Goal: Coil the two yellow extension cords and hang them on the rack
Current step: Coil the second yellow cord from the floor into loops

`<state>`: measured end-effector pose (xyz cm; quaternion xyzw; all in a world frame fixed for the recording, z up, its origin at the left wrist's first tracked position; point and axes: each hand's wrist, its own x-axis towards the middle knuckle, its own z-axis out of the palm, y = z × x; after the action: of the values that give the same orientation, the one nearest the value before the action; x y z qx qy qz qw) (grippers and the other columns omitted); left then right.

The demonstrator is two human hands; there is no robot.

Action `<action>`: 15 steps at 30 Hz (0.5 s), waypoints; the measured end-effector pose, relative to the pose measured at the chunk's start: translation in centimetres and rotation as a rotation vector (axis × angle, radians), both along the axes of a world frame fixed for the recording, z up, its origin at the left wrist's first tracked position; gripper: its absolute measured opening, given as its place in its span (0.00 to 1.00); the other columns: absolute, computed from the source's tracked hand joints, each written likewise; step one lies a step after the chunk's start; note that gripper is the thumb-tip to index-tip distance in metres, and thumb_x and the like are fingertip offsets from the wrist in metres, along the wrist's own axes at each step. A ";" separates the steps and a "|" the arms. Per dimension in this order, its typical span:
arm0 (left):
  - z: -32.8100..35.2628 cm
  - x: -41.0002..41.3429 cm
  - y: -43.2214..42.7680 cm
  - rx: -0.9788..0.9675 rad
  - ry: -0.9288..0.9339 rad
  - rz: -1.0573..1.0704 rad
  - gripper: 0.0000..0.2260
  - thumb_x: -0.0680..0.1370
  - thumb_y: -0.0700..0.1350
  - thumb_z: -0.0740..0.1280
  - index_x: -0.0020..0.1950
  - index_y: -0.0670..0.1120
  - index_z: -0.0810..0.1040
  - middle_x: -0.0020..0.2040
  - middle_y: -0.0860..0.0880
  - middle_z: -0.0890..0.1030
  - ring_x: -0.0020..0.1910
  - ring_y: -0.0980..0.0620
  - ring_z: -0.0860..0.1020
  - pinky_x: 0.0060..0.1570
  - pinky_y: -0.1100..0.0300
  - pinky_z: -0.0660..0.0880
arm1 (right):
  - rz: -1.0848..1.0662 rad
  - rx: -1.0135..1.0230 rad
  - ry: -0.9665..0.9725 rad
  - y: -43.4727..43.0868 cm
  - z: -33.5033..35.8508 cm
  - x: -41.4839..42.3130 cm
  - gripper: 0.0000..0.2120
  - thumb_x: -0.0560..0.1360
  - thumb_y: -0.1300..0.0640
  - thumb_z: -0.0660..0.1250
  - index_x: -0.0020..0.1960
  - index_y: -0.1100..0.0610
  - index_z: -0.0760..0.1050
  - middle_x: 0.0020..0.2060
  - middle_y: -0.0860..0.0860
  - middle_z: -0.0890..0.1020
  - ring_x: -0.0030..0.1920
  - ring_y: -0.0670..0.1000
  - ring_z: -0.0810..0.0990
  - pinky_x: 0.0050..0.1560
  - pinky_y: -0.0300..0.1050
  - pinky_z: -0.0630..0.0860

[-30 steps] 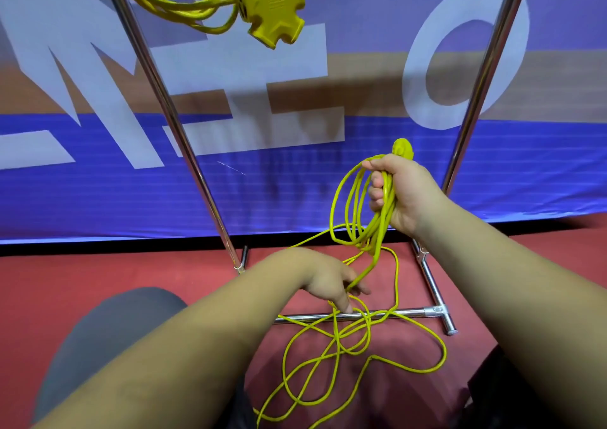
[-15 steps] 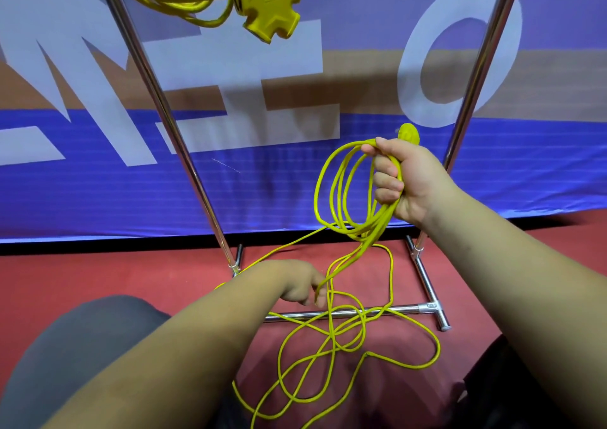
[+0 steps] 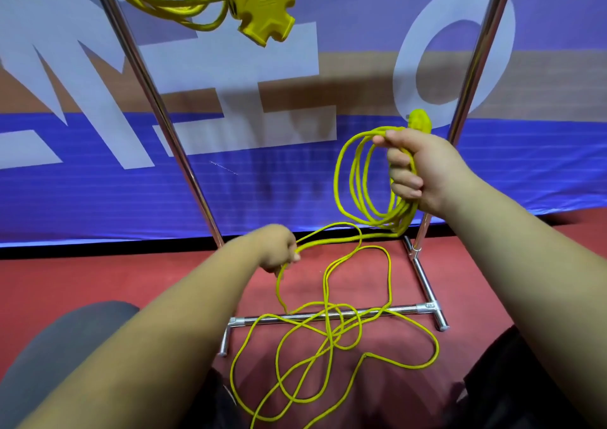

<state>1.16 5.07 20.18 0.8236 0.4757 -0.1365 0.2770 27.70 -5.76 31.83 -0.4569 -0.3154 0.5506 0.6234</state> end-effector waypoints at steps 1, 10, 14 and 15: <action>1.4 0.0 0.3 -0.056 -0.105 0.121 0.09 0.82 0.44 0.69 0.43 0.42 0.79 0.34 0.42 0.82 0.32 0.44 0.81 0.34 0.56 0.79 | -0.023 -0.005 -0.101 0.0 -0.2 -0.2 0.10 0.84 0.54 0.63 0.54 0.61 0.76 0.28 0.49 0.67 0.17 0.47 0.57 0.21 0.36 0.53; 10.5 2.6 -0.8 -0.492 -0.808 0.685 0.08 0.82 0.44 0.70 0.52 0.39 0.80 0.40 0.44 0.78 0.32 0.48 0.85 0.32 0.54 0.84 | -0.039 -0.084 -0.599 0.2 -2.9 -3.8 0.21 0.78 0.51 0.75 0.35 0.55 0.67 0.22 0.51 0.65 0.20 0.52 0.62 0.24 0.39 0.59; 12.1 3.8 -0.8 -0.686 -1.062 0.828 0.05 0.83 0.43 0.69 0.51 0.41 0.79 0.35 0.46 0.78 0.29 0.51 0.84 0.29 0.55 0.83 | 0.016 -0.043 -0.711 0.4 -4.5 -5.3 0.14 0.79 0.49 0.74 0.41 0.52 0.72 0.24 0.47 0.72 0.22 0.48 0.67 0.28 0.42 0.64; 12.2 4.0 -0.7 -0.735 -1.115 0.870 0.06 0.83 0.42 0.68 0.50 0.40 0.79 0.33 0.46 0.78 0.28 0.50 0.84 0.30 0.54 0.83 | 0.029 -0.040 -0.712 0.4 -4.8 -5.6 0.12 0.81 0.50 0.72 0.43 0.53 0.74 0.24 0.46 0.75 0.22 0.48 0.68 0.27 0.42 0.65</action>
<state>5.14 4.38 32.43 0.3670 0.4703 0.2682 0.7565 22.06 -5.40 26.99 -0.6276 -0.5085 0.3718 0.4574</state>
